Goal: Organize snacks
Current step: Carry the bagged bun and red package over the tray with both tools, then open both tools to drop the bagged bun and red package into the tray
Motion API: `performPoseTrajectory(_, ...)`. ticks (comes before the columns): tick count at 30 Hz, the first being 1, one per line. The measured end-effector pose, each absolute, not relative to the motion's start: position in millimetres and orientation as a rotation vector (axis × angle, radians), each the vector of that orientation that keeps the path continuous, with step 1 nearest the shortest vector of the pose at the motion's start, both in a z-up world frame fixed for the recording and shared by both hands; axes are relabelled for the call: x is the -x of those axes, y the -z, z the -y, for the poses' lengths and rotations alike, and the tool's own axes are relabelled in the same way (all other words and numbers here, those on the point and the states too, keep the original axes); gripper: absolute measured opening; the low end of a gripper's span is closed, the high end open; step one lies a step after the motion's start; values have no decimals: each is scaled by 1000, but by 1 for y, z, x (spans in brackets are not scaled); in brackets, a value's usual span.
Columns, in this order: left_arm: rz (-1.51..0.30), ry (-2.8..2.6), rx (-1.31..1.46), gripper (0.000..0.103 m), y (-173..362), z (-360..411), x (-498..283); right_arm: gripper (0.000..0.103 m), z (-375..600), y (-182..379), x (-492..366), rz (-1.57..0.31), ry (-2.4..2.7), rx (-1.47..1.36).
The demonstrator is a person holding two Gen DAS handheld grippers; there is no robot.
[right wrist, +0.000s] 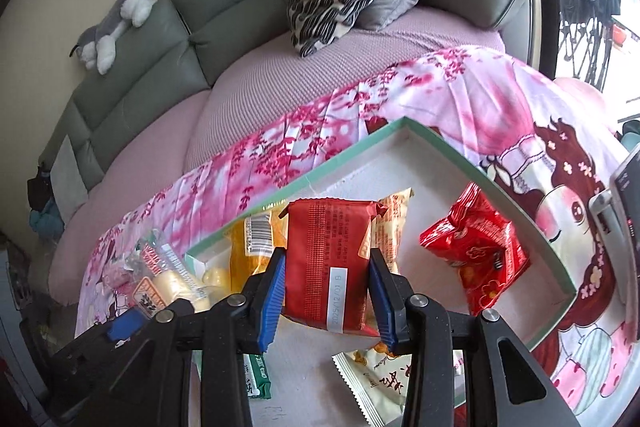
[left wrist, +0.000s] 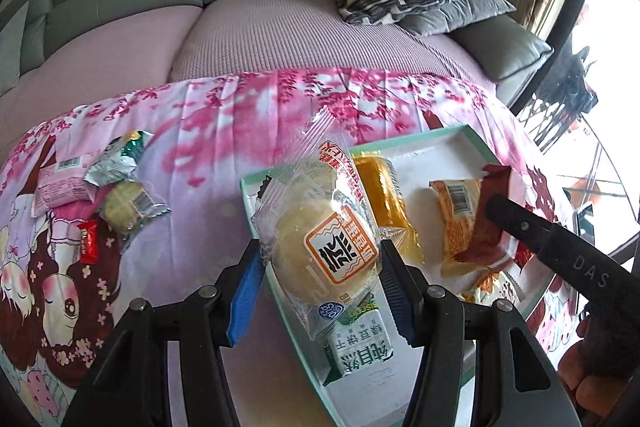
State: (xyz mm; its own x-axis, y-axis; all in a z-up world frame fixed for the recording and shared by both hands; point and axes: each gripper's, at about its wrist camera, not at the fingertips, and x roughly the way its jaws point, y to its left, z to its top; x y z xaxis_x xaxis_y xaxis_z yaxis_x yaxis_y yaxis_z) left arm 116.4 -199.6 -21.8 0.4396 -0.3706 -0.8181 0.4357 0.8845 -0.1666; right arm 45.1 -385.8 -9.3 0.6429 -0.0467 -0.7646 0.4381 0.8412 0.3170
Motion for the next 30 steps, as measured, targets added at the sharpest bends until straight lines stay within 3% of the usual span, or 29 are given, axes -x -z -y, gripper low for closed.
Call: performPoseTrajectory(30, -1001, 606, -138, 59, 40, 241, -109, 42, 402, 22, -44, -872, 353, -520)
